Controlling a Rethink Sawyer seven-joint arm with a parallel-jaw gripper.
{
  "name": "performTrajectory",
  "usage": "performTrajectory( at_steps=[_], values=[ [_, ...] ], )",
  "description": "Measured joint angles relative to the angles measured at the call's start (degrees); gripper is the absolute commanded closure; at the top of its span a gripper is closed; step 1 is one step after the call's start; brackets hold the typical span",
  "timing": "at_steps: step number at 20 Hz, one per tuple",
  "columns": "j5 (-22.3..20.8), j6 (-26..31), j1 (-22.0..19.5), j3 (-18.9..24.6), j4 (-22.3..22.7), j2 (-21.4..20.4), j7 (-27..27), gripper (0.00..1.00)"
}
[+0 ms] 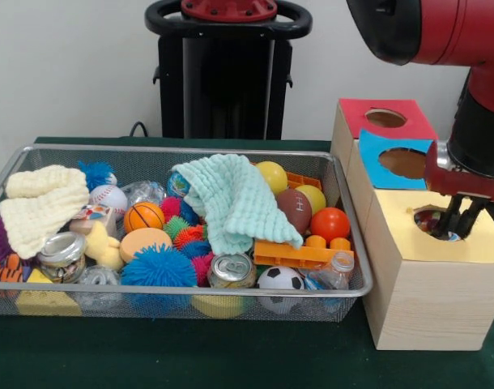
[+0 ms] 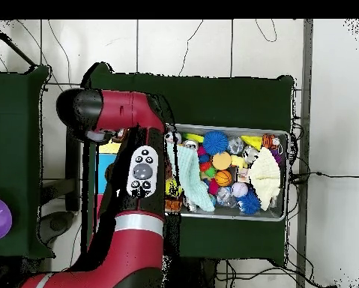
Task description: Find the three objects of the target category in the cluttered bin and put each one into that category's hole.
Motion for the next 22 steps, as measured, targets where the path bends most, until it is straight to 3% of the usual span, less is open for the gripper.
performTrajectory(
  at_steps=[22],
  values=[
    [-0.84, 1.55, 1.30, -2.42, -2.06, 0.35, 0.00, 1.00]
  ],
)
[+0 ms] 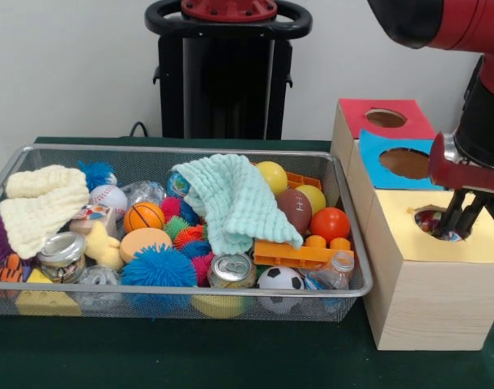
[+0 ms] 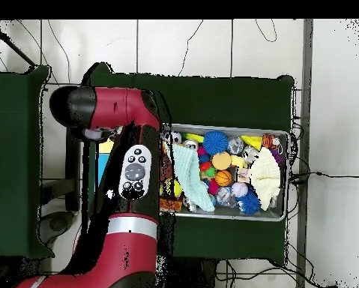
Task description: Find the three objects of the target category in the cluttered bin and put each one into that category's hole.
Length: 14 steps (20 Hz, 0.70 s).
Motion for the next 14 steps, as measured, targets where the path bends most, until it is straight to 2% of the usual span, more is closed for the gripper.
performTrajectory(
  at_steps=[7, 14],
  values=[
    [-0.13, -0.53, 1.13, -2.28, -1.04, -0.09, 0.00, 1.00],
    [-0.22, -3.97, 2.30, -3.49, -1.05, 0.04, 0.00, 1.00]
  ],
)
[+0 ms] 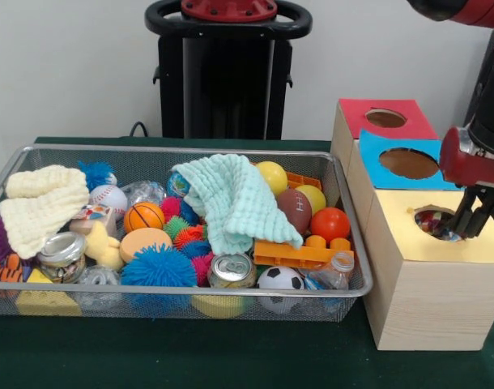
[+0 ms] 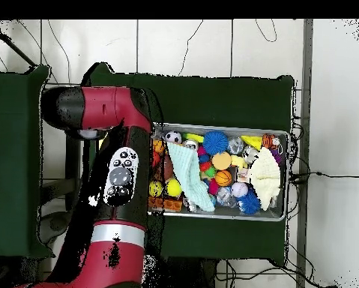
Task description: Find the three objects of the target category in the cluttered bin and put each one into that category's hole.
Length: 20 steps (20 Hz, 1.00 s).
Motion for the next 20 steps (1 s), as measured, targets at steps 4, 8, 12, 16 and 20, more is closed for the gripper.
performTrajectory(
  at_steps=[4, 8, 12, 16, 20],
  values=[
    [-0.03, -2.33, 0.03, -0.05, -0.02, 0.70, 0.00, 1.00],
    [-0.07, -2.57, 0.26, -0.54, -0.45, 0.97, 0.00, 1.00],
    [-0.08, -1.85, 0.86, -1.68, -1.55, 1.67, 0.00, 1.00],
    [-0.06, -1.01, 1.13, -2.40, -2.59, 2.30, 0.00, 1.00],
    [-0.07, -0.21, 1.29, -2.85, -3.38, 2.74, 0.00, 1.00]
  ],
)
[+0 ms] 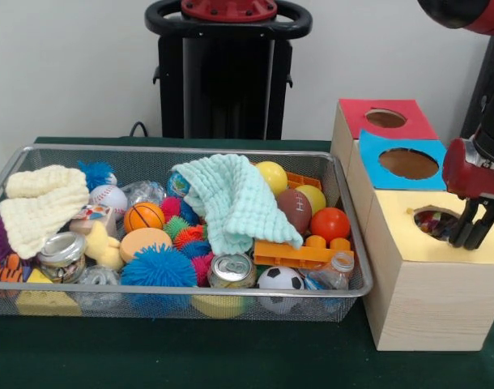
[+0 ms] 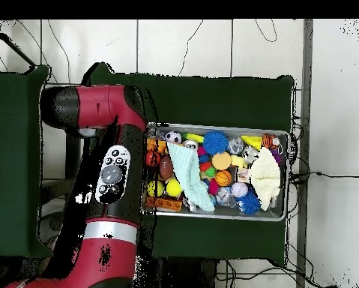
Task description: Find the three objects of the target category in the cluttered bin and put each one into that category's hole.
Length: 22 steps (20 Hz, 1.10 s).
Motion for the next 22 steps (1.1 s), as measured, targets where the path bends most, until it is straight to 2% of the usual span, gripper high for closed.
performTrajectory(
  at_steps=[9, 13, 22],
  values=[
    [-0.02, 2.98, -0.21, -0.44, -1.87, 0.88, 0.00, 1.00],
    [-0.06, 6.32, -0.73, -0.47, -3.30, 1.56, 0.00, 1.00],
    [-0.26, 9.18, -1.43, -0.48, -3.58, 1.91, 0.00, 1.00]
  ],
)
